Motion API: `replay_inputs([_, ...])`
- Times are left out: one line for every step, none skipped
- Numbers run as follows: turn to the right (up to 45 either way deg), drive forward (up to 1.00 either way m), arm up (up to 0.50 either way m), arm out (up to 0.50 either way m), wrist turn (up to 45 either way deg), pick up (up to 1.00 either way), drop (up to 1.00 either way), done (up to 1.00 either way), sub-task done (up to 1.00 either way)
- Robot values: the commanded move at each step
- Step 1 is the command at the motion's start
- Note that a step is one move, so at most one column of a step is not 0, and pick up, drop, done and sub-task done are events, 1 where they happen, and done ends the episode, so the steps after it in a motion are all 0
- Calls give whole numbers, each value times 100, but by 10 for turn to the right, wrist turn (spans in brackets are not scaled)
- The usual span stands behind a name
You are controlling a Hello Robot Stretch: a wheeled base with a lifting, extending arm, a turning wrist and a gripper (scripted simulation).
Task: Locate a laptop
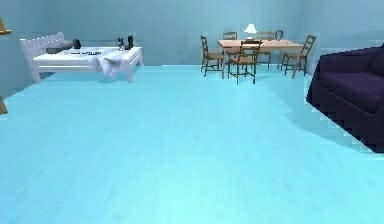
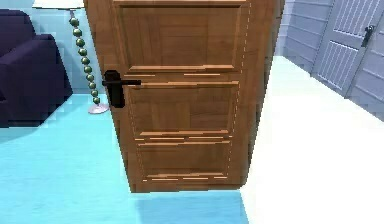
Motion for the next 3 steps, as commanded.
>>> replay_inputs([0, 70, 0, 0, 0, 0, 0, 0, 0])
replay_inputs([-90, 0, 0, 0, 0, 0, 0, 0, 0])
replay_inputs([0, 100, 0, 0, 0, 0, 0, 0, 0])
